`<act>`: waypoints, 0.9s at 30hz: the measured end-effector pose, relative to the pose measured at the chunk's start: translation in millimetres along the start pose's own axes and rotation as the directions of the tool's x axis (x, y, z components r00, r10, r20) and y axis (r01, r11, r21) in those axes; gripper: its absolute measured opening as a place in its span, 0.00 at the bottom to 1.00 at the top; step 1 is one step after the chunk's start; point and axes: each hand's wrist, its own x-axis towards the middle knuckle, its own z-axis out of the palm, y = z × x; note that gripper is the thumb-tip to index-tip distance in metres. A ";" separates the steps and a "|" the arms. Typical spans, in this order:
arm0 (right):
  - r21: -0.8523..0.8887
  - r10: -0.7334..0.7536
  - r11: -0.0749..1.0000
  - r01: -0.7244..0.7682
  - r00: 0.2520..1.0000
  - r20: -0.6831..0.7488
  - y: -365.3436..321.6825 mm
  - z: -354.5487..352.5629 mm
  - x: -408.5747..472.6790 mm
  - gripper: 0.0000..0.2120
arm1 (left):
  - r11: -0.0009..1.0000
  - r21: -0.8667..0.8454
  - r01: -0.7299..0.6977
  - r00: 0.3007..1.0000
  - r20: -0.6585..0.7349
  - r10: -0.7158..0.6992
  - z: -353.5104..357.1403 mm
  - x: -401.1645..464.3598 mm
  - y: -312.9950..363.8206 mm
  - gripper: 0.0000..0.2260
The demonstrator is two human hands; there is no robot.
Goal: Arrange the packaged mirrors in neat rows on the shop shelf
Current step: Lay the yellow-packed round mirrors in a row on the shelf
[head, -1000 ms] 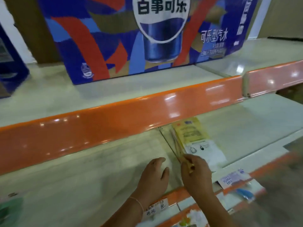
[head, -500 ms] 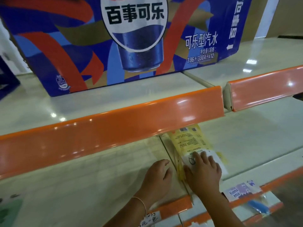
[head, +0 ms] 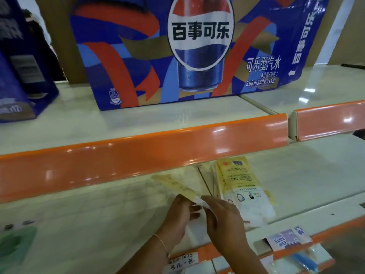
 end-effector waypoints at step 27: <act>0.308 0.264 0.719 -0.623 0.656 0.707 -235.4 122.8 -23.0 0.06 | 0.900 -0.374 0.224 0.928 -0.200 -0.314 -313.9 -115.4 32.8 0.11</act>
